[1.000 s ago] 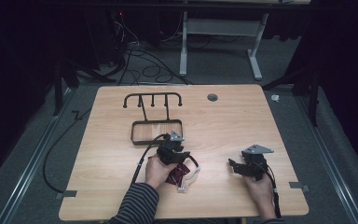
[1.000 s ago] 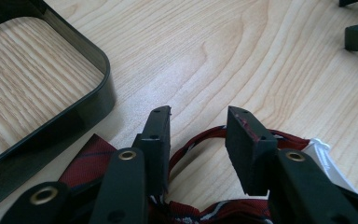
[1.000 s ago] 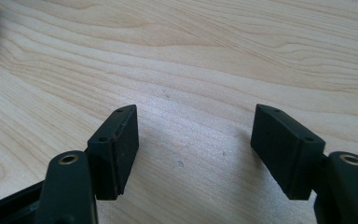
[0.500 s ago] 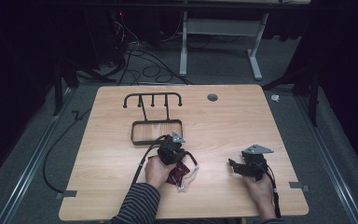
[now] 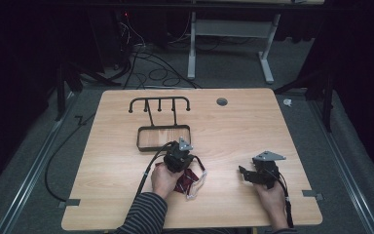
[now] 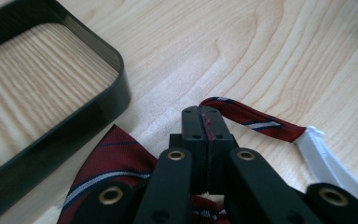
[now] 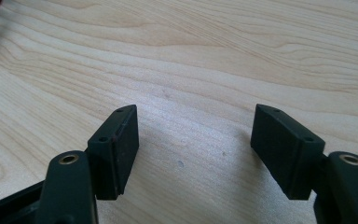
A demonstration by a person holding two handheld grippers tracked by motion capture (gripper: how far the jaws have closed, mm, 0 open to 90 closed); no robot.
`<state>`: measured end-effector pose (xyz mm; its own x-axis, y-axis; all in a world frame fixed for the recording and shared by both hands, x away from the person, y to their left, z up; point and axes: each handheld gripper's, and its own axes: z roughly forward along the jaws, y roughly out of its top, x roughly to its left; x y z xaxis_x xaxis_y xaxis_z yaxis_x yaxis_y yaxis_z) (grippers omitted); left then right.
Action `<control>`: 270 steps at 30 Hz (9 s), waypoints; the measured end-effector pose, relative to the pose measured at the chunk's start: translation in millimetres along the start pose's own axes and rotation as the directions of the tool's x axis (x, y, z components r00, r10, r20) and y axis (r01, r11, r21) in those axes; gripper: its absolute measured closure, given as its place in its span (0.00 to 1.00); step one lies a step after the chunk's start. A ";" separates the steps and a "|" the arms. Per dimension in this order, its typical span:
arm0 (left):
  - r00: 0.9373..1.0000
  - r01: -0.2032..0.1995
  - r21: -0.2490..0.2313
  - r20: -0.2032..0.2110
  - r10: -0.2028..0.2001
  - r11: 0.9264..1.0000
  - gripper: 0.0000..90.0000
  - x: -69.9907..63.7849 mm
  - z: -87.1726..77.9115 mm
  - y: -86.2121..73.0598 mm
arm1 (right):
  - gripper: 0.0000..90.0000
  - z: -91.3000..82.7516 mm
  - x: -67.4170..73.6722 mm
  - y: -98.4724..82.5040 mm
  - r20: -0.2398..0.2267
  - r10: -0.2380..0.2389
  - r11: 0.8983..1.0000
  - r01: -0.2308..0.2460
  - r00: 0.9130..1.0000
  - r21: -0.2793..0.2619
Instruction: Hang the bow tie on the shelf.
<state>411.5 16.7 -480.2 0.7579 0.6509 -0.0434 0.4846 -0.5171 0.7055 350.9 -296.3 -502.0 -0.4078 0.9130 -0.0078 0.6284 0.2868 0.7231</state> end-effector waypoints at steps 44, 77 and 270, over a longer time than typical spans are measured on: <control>0.998 0.054 -0.268 -0.014 -0.060 0.962 1.00 16.9 -113.3 -6.1 | 0.37 0.0 0.0 0.0 -0.001 -0.001 1.000 0.001 1.000 0.000; 0.989 0.112 -0.320 -0.053 -0.136 0.941 1.00 40.5 -148.0 -16.1 | 0.37 0.2 0.0 -0.1 0.000 -0.004 1.000 0.004 1.000 -0.002; 0.965 0.151 -0.330 -0.157 -0.212 0.932 0.69 86.8 -173.1 19.2 | 0.37 0.1 0.2 0.0 -0.002 -0.003 1.000 0.003 1.000 0.000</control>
<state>410.9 159.5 -348.1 0.5597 0.8248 -0.0799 0.4217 -0.2005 0.8843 350.9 -296.0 -502.0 -0.4109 0.9116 -0.0084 0.6272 0.2894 0.7230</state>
